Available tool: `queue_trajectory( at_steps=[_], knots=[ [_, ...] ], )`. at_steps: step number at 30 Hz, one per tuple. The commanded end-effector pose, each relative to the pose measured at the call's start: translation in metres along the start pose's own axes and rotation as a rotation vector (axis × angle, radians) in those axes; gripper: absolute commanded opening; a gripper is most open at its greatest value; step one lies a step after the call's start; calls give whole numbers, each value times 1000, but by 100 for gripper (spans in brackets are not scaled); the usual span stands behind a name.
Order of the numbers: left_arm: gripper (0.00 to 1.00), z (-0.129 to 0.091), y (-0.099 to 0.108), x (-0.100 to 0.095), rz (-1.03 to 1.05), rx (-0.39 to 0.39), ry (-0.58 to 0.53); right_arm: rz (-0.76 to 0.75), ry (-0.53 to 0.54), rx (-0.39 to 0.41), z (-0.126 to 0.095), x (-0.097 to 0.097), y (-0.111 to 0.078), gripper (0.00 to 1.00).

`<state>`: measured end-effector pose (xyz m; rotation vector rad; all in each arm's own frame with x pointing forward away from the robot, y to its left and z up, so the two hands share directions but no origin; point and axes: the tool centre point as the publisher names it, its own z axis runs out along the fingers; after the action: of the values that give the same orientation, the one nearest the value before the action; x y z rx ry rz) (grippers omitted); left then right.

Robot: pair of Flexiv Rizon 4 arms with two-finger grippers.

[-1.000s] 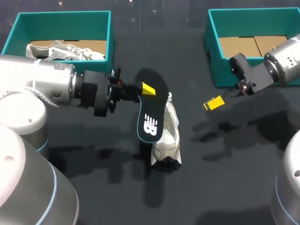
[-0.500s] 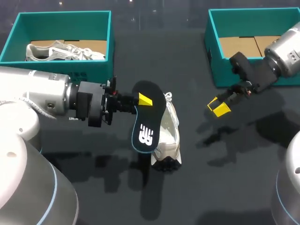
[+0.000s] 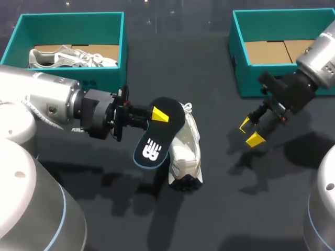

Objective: Take the shoe out of the shoebox, open the shoe tongue, remove and reinsert the insole, then place the shoe into the shoebox

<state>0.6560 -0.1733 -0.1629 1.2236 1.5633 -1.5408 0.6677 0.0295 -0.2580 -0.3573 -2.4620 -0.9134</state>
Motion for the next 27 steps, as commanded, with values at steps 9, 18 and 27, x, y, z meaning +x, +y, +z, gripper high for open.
queue_trajectory(
  at_steps=[9, 18, 27],
  knots=[
    [0, 12, -35, 16, -25, 27, 43, -105, -171, 57, 22, -12, -26, 100],
    [0, 12, -35, 16, -25, 27, 43, -99, -166, 77, 28, -20, -30, 100],
    [0, 16, -38, 24, -232, 9, -17, -104, -189, 104, 41, -32, -33, 100]
  ],
)
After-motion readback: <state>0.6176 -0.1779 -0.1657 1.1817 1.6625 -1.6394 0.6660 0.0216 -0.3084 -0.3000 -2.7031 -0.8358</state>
